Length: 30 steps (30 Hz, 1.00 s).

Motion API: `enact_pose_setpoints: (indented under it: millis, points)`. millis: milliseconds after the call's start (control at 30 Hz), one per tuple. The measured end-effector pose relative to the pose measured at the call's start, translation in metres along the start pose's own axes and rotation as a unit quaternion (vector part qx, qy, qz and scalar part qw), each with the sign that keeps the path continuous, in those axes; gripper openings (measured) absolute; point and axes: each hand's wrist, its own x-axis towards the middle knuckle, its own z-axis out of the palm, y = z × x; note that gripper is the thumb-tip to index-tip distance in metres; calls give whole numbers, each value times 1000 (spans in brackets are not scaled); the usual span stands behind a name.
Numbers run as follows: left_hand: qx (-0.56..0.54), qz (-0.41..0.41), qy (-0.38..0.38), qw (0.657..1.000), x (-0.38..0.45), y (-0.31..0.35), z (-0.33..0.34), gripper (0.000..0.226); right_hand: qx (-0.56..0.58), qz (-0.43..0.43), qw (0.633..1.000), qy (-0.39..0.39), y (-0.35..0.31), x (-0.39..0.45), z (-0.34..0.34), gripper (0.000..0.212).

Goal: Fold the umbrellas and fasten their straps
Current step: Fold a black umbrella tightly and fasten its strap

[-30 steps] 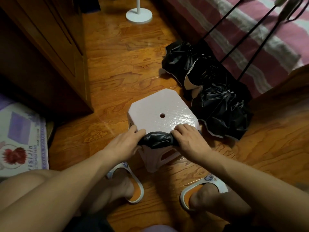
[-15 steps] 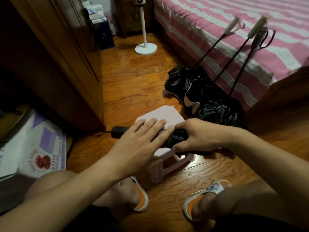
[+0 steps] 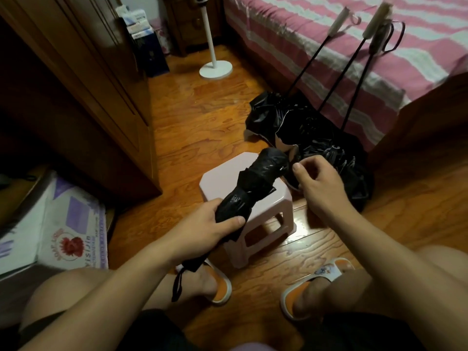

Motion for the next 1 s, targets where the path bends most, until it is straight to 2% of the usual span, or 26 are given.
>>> enact_pose_setpoints:
  millis: [67, 167, 267, 333, 433, 500, 600, 700, 767, 867, 933, 1000]
  points:
    - [-44, -6, -8, 999, -3, 1, 7, 24, 59, 61, 996, -32, -4, -4, 6, 27]
    - [-154, -26, -30, 987, -11, 6, 15, 29, 196, 162, 957, -141, -13, -8, 14, 36]
    - [-218, -41, -18, 975, -15, 9, 21, 37, 251, 169, 933, -197, -17, -9, 18, 38]
    - [-261, -67, -17, 963, -15, 10, 21, 44, 242, 132, 942, -192, -17, -10, 20, 29]
    - [-362, -118, -44, 923, -15, 8, 19, 69, 218, 20, 962, -165, -16, -10, 19, 4]
    - [-400, -131, -81, 904, -16, 4, 17, 79, 190, -41, 967, -164, -17, -8, 17, 14]
    - [-435, -143, -134, 879, -18, 2, 15, 82, 128, -102, 971, -176, -18, -7, 18, 23]
    - [-461, -150, -168, 859, -19, 3, 14, 63, 68, -155, 970, -175, -20, -6, 20, 20]
    - [-453, -148, -164, 864, -20, 4, 14, 55, 53, -169, 970, -168, -23, -6, 20, 15]
    - [-382, -137, -131, 904, -22, 2, 12, 56, -33, -199, 967, -158, -24, -3, 17, 17]
    - [-336, -138, -137, 922, -24, 1, 7, 62, -79, -201, 959, -184, -28, -1, 11, 15]
    - [-326, -146, -176, 917, -25, -1, 2, 69, -93, -185, 951, -230, -33, -1, 5, 13]
